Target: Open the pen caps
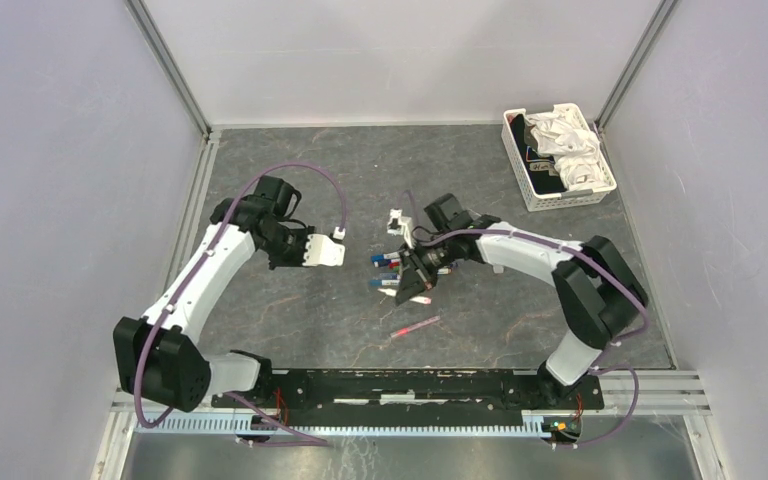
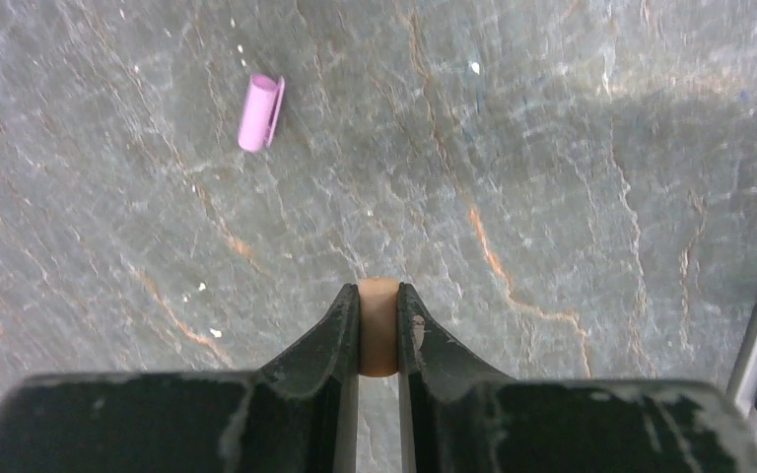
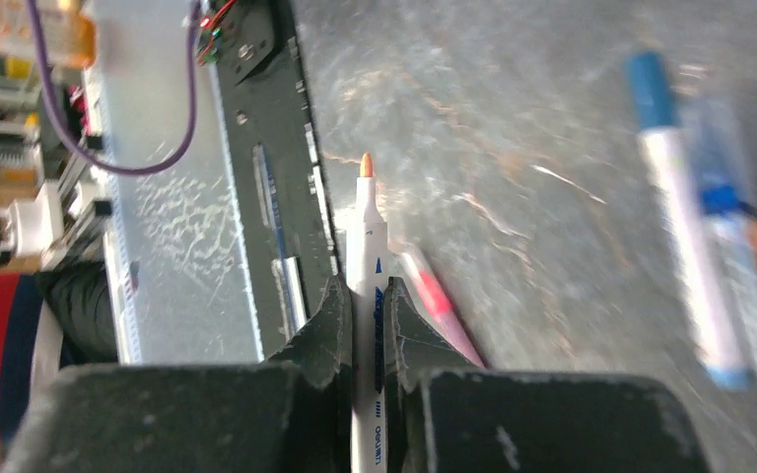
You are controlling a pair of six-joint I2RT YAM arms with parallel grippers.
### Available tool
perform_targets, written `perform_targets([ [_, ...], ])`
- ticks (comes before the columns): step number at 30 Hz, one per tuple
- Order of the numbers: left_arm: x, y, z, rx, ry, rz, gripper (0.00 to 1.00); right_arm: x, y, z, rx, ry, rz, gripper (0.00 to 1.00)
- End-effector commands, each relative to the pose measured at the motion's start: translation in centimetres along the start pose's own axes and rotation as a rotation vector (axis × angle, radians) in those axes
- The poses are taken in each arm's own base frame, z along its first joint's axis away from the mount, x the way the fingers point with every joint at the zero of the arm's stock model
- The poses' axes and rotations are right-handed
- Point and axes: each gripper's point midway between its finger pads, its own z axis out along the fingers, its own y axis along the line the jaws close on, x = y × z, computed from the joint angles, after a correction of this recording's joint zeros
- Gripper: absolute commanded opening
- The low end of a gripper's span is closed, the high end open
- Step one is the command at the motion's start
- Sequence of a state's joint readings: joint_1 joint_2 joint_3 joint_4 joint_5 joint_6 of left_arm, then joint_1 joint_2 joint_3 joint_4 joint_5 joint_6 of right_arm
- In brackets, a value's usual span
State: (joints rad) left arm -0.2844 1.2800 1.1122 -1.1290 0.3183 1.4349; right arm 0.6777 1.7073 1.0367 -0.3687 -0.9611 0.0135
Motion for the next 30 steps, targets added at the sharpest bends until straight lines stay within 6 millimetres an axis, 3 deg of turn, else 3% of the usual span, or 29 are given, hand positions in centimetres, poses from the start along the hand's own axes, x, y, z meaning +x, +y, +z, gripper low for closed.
perform_targets([
  [1, -1.8, 1.0, 1.1, -0.022, -0.124, -0.023, 0.02, -3.5, -3.0, -5.4, 0.241, -0.178, -0.010, 0.00],
  [3, -3.2, 0.4, 2.5, -0.004, -0.213, -0.087, 0.02, -3.4, -7.3, -8.7, 0.481, -0.236, 0.074, 0.00],
  [6, -3.9, 0.2, 4.8, 0.002, -0.262, -0.162, 0.02, -2.3, -11.9, -13.6, 0.803, -0.317, 0.162, 0.00],
  [8, -3.9, 0.4, 6.1, -0.003, -0.277, -0.198, 0.02, -1.1, -13.7, -16.0, 0.971, -0.344, 0.198, 0.00],
  [14, -2.6, 0.0, 9.5, 0.045, -0.233, -0.298, 0.13, 1.0, -16.0, -21.9, 1.249, -0.454, 0.271, 0.00],
  [20, -1.4, -0.3, 12.5, 0.056, -0.186, -0.361, 0.14, 4.9, -18.9, -24.6, 1.363, -0.473, 0.353, 0.00],
  [26, -1.2, 0.9, 12.9, 0.029, -0.163, -0.433, 0.20, 6.0, -20.8, -25.2, 1.395, -0.459, 0.382, 0.00],
  [30, -0.7, 1.4, 12.8, 0.013, -0.116, -0.479, 0.19, 6.2, -21.8, -25.4, 1.412, -0.422, 0.397, 0.10],
])
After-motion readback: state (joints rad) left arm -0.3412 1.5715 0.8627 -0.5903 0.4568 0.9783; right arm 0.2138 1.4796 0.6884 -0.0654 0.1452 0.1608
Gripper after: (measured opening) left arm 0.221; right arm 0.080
